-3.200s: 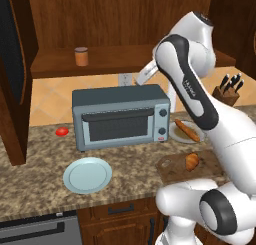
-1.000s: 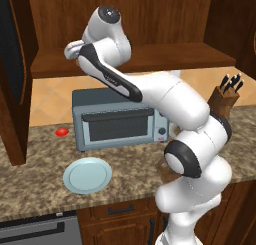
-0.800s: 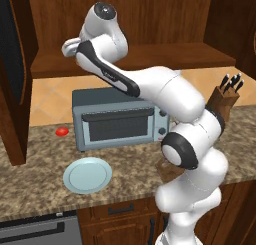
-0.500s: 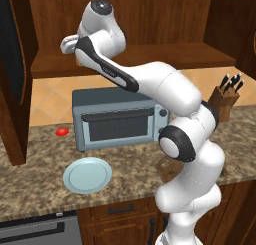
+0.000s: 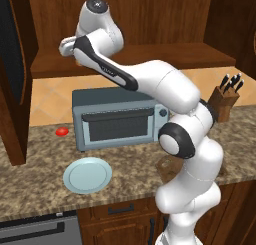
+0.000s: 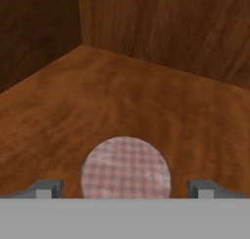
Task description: From the different types of pastries on the counter, select a croissant and place it on the cutting board. Then retrieve a jar of jam from the cabinet and place it alongside the croissant on the cutting board.
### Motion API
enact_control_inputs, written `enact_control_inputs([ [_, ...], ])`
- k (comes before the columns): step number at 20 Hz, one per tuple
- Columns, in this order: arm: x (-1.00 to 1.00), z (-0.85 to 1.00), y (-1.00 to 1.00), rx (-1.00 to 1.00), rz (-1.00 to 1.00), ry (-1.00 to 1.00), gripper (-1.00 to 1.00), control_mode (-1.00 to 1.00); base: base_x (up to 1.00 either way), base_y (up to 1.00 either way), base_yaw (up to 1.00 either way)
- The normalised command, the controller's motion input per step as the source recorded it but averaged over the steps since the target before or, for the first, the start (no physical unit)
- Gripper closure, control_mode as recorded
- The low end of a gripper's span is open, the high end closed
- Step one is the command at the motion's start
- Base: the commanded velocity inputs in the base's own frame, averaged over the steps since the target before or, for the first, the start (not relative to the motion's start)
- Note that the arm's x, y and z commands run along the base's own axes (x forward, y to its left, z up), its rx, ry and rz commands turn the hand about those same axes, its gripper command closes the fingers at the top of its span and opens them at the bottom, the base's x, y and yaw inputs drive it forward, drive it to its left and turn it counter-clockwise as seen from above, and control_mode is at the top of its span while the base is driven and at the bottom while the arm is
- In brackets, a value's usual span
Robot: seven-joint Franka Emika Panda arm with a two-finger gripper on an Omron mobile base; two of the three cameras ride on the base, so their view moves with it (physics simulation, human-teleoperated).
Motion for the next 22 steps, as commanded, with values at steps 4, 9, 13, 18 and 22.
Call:
enact_control_inputs([
  [4,0.00,-0.22,0.00,0.01,0.00,0.00,-1.00,-1.00,0.00,0.00,0.00],
  [9,0.03,-0.46,-0.01,0.01,0.00,0.00,1.00,-1.00,0.00,0.00,0.00],
  [13,0.12,-0.47,-0.02,0.00,-0.01,0.00,1.00,-1.00,0.00,0.00,0.00],
  [18,0.00,-0.14,0.00,0.00,0.00,0.00,1.00,-1.00,0.00,0.00,0.00],
  [22,-0.13,0.28,0.01,0.00,0.00,-0.03,1.00,-1.00,0.00,0.00,0.00],
])
